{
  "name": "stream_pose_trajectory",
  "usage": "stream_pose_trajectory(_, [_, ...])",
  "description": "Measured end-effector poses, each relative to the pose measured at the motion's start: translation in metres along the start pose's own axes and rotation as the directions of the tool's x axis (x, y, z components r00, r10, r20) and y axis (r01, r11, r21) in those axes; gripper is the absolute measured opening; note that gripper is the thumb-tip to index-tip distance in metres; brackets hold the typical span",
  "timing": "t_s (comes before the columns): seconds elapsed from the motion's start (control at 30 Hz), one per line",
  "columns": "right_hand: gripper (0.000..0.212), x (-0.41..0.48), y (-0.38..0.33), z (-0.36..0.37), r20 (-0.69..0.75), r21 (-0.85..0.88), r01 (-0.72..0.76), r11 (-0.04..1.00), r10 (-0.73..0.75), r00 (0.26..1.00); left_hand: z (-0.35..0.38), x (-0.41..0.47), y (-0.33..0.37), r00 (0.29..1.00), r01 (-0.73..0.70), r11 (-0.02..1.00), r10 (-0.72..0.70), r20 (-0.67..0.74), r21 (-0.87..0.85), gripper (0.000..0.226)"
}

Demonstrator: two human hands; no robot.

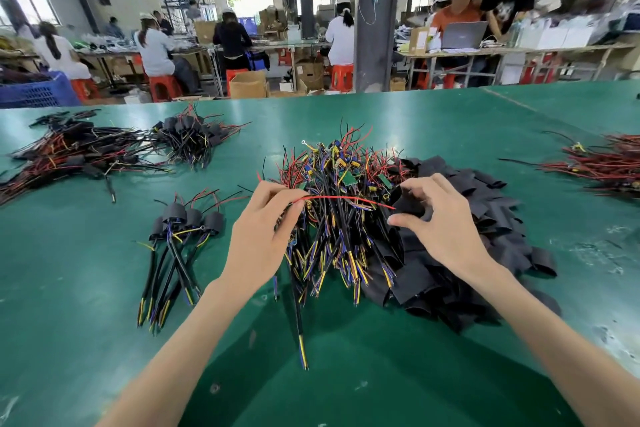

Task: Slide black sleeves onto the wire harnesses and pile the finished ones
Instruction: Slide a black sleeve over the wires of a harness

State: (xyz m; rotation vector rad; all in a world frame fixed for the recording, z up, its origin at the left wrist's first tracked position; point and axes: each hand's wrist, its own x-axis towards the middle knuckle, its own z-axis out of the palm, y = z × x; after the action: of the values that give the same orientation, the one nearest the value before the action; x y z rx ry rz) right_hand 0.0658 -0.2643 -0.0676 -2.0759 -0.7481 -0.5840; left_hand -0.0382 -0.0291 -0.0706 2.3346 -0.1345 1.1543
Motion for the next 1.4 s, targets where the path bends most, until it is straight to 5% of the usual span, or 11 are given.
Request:
stream_pose_trajectory(0.77, [0.043, -0.006, -0.016, -0.003, 0.020, 0.025, 0.147, 0.989, -0.148, 0.989, 0.003, -0.002, 0.004, 0.999, 0.022, 0.999, -0.021, -0.029, 0.034, 0.022])
stream_pose_trajectory(1.2, [0.044, -0.005, -0.012, -0.003, -0.133, -0.026, 0.122, 0.992, -0.124, 0.983, -0.002, -0.007, 0.013, 0.991, -0.091, 0.996, 0.088, 0.101, 0.017, 0.032])
stream_pose_trajectory(1.4, [0.042, -0.005, -0.013, -0.002, -0.062, -0.153, 0.208, 0.966, -0.219, 0.974, -0.002, -0.006, 0.008, 0.978, -0.153, 0.988, 0.147, 0.147, 0.034, 0.038])
